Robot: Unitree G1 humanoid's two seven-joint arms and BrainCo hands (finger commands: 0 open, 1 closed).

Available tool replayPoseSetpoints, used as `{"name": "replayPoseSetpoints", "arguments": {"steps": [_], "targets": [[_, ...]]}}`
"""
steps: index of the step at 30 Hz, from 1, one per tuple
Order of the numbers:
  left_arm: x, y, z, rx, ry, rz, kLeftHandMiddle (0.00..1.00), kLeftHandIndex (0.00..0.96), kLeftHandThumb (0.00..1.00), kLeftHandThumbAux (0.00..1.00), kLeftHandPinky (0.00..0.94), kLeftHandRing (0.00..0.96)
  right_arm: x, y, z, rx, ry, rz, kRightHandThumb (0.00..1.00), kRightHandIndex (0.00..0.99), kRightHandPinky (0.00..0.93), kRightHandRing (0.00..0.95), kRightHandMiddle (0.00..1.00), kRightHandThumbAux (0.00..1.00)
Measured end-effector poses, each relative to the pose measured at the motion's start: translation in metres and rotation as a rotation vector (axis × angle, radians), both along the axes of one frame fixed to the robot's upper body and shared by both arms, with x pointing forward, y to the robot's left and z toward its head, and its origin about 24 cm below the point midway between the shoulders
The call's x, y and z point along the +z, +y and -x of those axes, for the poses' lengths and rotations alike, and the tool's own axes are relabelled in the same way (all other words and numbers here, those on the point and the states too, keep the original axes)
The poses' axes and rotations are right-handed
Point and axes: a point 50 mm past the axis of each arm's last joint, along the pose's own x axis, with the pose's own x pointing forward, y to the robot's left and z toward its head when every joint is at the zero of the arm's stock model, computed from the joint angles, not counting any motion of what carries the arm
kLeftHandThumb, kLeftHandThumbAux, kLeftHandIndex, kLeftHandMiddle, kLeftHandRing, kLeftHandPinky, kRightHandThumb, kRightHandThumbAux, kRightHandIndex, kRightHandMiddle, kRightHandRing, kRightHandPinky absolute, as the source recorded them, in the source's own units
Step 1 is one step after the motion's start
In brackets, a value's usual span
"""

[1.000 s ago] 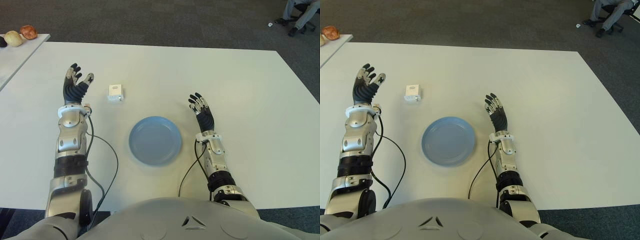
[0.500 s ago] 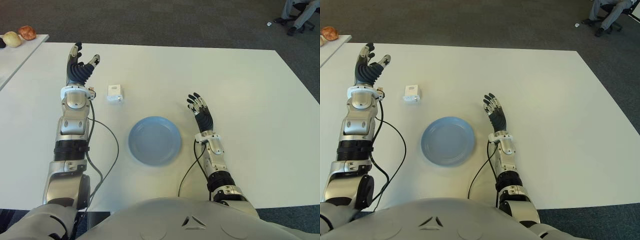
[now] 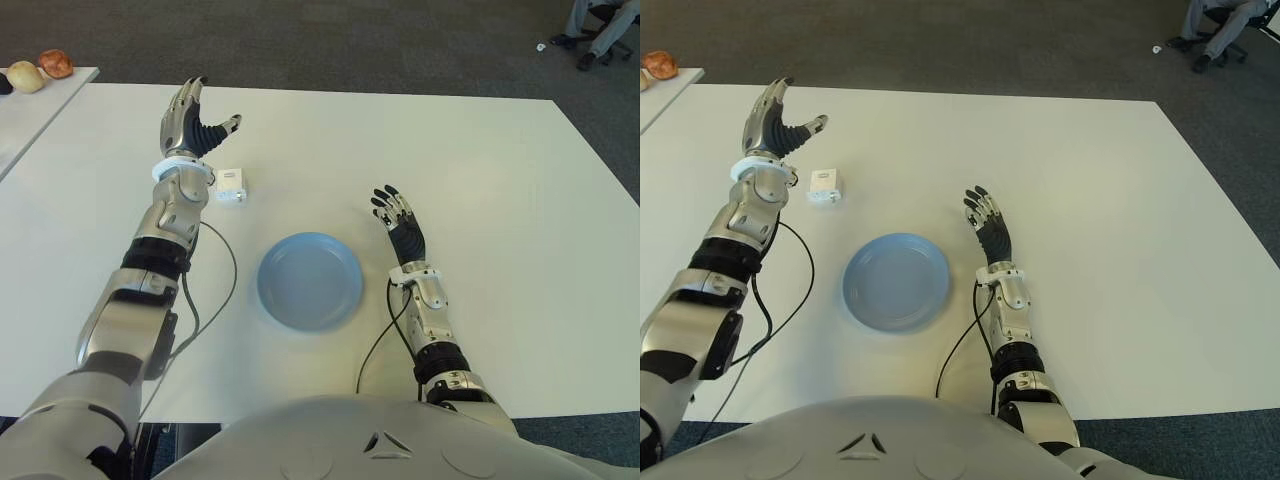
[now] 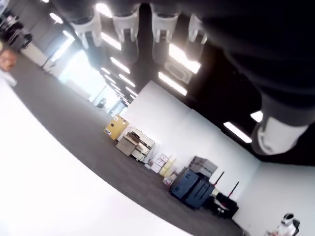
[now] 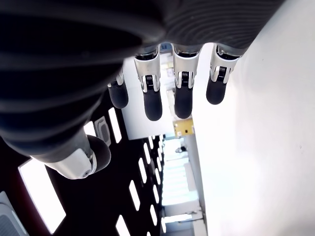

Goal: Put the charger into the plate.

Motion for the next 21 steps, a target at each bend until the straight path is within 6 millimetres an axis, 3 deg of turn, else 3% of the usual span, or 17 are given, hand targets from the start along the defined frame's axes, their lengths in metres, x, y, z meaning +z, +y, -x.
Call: {"name": "replayPoseSetpoints", "arguments": {"steps": [8,21], "targets": [[-0.02,0.001,-0.002,-0.138,0.132,-0.271,0.0,0.0,0.193,0.324,0.0,0.0,-0.001,0.0,0.001,0.0,0.002,-0.002,0.011,0.104,0.12,0.132,0.168,0.599],[-0.062,0.007,0.013,-0.198,0.359,-0.491,0.0,0.0,0.146,0.247,0.0,0.0,0.0,-0.001,0.003,-0.019,0.001,0.001,0.0,0.104,0.122,0.134,0.173,0.585]]}}
